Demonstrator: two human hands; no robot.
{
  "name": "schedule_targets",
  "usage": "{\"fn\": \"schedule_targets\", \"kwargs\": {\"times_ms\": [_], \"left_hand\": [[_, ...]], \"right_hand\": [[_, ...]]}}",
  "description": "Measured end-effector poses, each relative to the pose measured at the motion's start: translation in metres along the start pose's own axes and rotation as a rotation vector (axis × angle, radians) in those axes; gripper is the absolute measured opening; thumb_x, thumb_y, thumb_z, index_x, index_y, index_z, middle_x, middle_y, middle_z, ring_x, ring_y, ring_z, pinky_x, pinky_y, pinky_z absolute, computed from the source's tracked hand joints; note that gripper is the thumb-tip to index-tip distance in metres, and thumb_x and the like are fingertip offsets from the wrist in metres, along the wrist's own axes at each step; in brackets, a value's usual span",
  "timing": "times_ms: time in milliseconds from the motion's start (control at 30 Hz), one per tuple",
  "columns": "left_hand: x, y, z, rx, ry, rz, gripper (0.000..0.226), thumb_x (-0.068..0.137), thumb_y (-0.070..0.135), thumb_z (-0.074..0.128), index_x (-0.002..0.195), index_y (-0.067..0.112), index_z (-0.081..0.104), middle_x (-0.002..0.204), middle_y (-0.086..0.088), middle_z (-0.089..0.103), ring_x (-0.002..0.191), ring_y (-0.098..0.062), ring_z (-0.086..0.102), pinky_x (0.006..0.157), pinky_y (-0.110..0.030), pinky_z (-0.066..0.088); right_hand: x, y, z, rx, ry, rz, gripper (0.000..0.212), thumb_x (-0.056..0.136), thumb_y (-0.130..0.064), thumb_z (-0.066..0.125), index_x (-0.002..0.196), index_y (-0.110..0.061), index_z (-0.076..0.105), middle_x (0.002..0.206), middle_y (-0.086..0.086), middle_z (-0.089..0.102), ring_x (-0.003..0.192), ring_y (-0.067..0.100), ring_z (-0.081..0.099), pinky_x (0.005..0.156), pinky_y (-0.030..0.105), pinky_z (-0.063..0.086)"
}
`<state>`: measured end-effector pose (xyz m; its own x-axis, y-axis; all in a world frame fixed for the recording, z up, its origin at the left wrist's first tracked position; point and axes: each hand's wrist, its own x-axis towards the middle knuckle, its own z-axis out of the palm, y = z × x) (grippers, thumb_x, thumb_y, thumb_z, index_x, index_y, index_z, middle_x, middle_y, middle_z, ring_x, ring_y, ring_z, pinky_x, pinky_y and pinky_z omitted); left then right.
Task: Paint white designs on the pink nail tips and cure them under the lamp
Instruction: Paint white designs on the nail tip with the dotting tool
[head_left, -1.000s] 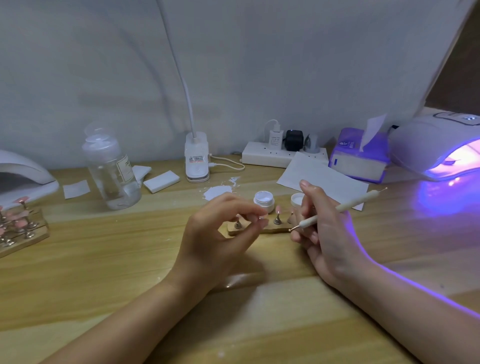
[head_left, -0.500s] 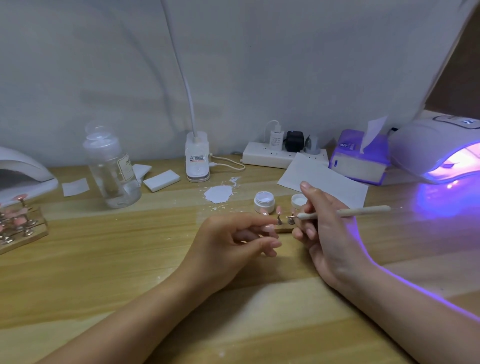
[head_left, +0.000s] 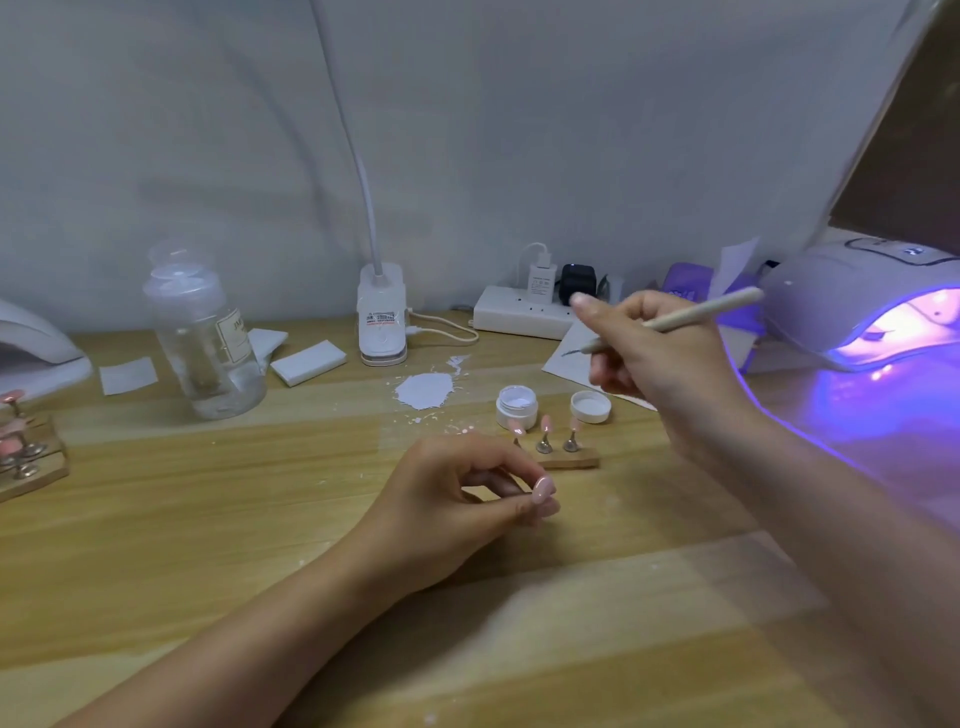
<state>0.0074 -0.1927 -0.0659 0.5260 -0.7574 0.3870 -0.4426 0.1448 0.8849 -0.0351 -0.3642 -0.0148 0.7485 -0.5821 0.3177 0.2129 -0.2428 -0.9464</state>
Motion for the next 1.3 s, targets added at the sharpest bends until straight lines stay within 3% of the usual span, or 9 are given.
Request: {"fn": "schedule_targets", "kwargs": {"times_ms": [167, 300, 433, 567, 800, 1167, 1300], "left_hand": [[0.0, -0.002, -0.001, 0.031, -0.018, -0.022, 0.006, 0.073, 0.017, 0.069, 0.071, 0.011, 0.068, 0.068, 0.009, 0.068, 0.064, -0.005, 0.067, 0.066, -0.014, 0.049], [-0.001, -0.005, -0.002, 0.085, -0.029, -0.044, 0.007, 0.078, 0.005, 0.069, 0.073, 0.008, 0.068, 0.066, 0.008, 0.068, 0.065, -0.005, 0.067, 0.067, -0.014, 0.048], [0.0, -0.006, -0.002, 0.102, -0.009, -0.054, 0.009, 0.078, 0.005, 0.07, 0.071, 0.011, 0.068, 0.066, 0.006, 0.069, 0.065, -0.006, 0.068, 0.067, -0.017, 0.051], [0.0, -0.006, -0.002, 0.085, -0.001, -0.076, 0.017, 0.077, 0.003, 0.07, 0.07, 0.017, 0.067, 0.065, 0.005, 0.07, 0.065, -0.007, 0.068, 0.067, -0.017, 0.051], [0.0, -0.007, -0.001, 0.101, 0.007, -0.06, 0.013, 0.078, -0.001, 0.068, 0.072, 0.01, 0.067, 0.069, -0.006, 0.07, 0.065, -0.007, 0.068, 0.066, -0.015, 0.05], [0.0, -0.007, -0.001, 0.063, 0.026, -0.064, 0.011, 0.078, 0.002, 0.069, 0.071, 0.009, 0.067, 0.07, -0.008, 0.069, 0.064, -0.01, 0.069, 0.061, -0.011, 0.046], [0.0, -0.004, 0.0, 0.032, 0.031, -0.085, 0.011, 0.074, 0.027, 0.066, 0.072, 0.016, 0.066, 0.072, -0.007, 0.071, 0.064, -0.013, 0.07, 0.059, -0.013, 0.048]], "right_hand": [[0.025, 0.006, 0.017, -0.348, -0.094, -0.087, 0.044, 0.074, -0.031, 0.075, 0.049, -0.014, 0.043, 0.033, -0.009, 0.05, 0.037, 0.0, 0.048, 0.041, 0.009, 0.035], [0.034, 0.021, 0.03, -0.556, -0.124, -0.088, 0.043, 0.071, -0.025, 0.075, 0.047, -0.017, 0.04, 0.048, -0.004, 0.047, 0.057, 0.016, 0.054, 0.057, 0.027, 0.038], [0.038, 0.031, 0.035, -0.59, -0.137, -0.074, 0.038, 0.069, -0.015, 0.07, 0.045, -0.018, 0.04, 0.046, -0.005, 0.041, 0.049, 0.011, 0.039, 0.051, 0.025, 0.031], [0.04, 0.034, 0.037, -0.627, -0.181, -0.045, 0.035, 0.069, -0.014, 0.069, 0.046, -0.019, 0.043, 0.045, -0.004, 0.045, 0.049, 0.01, 0.042, 0.05, 0.024, 0.033], [0.04, 0.035, 0.038, -0.624, -0.198, -0.06, 0.032, 0.069, -0.014, 0.068, 0.048, -0.018, 0.044, 0.048, -0.002, 0.045, 0.051, 0.012, 0.042, 0.053, 0.027, 0.035], [0.038, 0.035, 0.038, -0.618, -0.211, -0.095, 0.034, 0.07, -0.014, 0.067, 0.047, -0.02, 0.042, 0.047, -0.004, 0.043, 0.05, 0.011, 0.04, 0.052, 0.026, 0.033], [0.037, 0.035, 0.037, -0.617, -0.197, -0.071, 0.035, 0.07, -0.013, 0.066, 0.046, -0.02, 0.04, 0.046, -0.005, 0.042, 0.05, 0.011, 0.04, 0.052, 0.026, 0.032]]}}
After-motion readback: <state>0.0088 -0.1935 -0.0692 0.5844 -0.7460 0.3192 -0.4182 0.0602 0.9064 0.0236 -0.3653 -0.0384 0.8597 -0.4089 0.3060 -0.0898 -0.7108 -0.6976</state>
